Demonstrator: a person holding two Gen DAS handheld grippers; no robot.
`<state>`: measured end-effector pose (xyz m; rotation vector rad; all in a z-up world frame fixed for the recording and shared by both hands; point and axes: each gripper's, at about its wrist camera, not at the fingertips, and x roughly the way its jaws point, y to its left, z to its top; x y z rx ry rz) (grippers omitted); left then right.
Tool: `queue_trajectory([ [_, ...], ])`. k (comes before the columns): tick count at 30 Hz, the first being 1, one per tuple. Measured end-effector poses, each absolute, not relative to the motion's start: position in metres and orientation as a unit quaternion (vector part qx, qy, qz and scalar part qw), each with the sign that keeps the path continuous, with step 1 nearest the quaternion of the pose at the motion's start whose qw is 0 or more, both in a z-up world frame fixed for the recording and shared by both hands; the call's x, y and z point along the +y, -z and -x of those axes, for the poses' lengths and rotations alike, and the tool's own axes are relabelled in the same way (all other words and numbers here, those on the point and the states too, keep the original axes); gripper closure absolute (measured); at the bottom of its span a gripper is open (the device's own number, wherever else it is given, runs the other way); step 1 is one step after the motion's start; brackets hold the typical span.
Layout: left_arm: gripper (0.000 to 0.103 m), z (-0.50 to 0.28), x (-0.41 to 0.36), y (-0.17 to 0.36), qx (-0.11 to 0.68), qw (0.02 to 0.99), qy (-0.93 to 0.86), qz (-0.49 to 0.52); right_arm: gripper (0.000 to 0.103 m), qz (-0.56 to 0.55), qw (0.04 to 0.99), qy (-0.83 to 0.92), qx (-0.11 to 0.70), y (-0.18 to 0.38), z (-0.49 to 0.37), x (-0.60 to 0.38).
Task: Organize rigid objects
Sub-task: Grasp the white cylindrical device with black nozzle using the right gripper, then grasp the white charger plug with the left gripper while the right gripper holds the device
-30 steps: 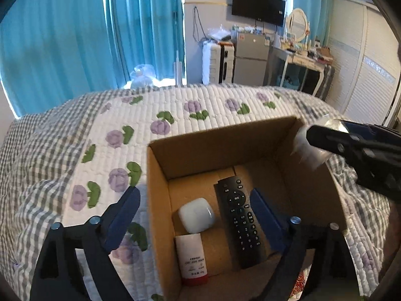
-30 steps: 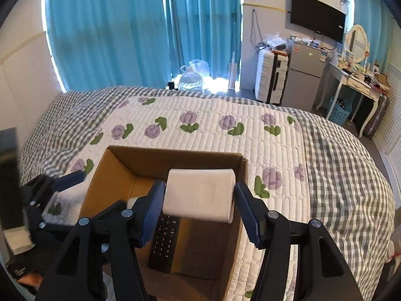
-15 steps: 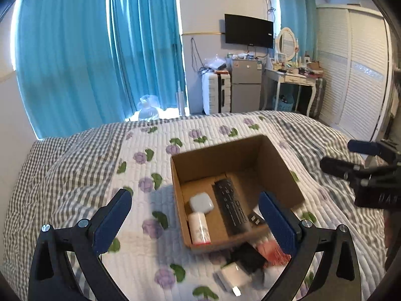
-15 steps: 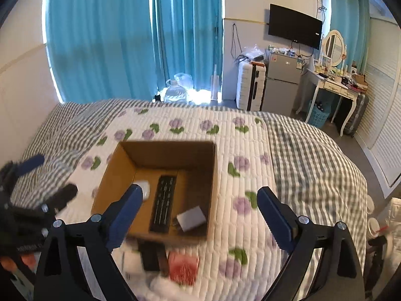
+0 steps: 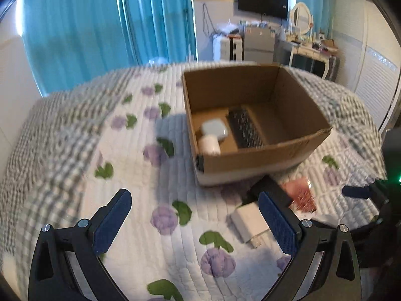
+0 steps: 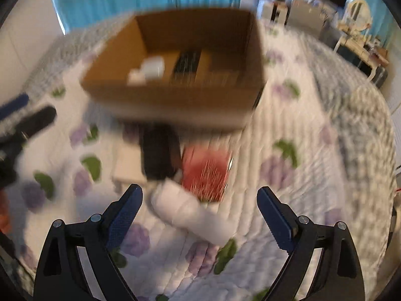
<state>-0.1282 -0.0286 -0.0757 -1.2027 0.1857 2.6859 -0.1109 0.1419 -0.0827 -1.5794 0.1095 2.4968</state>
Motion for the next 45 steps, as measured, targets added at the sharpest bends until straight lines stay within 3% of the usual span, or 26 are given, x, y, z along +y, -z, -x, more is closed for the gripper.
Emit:
queue_trajectory([
  [7,0.000,0.135,-0.024,0.108,0.066,0.103,-0.890,0.440,0.022,0.594,0.079,-0.800,0.000,0.137,0.121,0.125],
  [9,0.000,0.136,-0.022,0.112,0.066,0.106,-0.887,0.445,0.044,0.597,0.066,-0.799,0.011,0.141,0.121,0.124],
  [11,0.000,0.137,-0.020,0.115,0.068,0.108,-0.885,0.448,0.053,0.591,0.065,-0.804,0.005,0.140,0.119,0.121],
  [17,0.000,0.137,-0.007,0.124,0.081,0.115,-0.875,0.463,0.053,0.538,0.077,-0.839,0.044,0.106,0.105,0.137],
  [25,0.000,0.135,0.031,0.148,0.106,0.132,-0.853,0.493,0.053,0.506,0.119,-0.853,0.037,0.068,0.113,0.171],
  [31,0.000,0.143,0.044,0.170,0.108,0.135,-0.836,0.520,0.053,0.507,0.113,-0.852,0.062,0.080,0.111,0.182],
  [36,0.001,0.142,0.065,0.191,0.185,0.127,-0.827,0.515,0.053,0.508,0.101,-0.853,0.070,0.090,0.116,0.189],
  [39,0.009,0.143,0.063,0.192,0.175,0.143,-0.828,0.513,0.053,0.506,0.100,-0.854,0.067,0.092,0.117,0.188],
  [40,0.022,0.140,0.063,0.189,0.178,0.154,-0.831,0.504,0.053,0.506,0.101,-0.854,0.066,0.093,0.117,0.187],
  [42,0.035,0.134,0.064,0.184,0.185,0.164,-0.833,0.494,0.052,0.509,0.101,-0.852,0.068,0.096,0.118,0.188],
  [45,0.034,0.129,0.061,0.179,0.182,0.176,-0.833,0.491,0.052,0.511,0.102,-0.851,0.070,0.098,0.118,0.190],
])
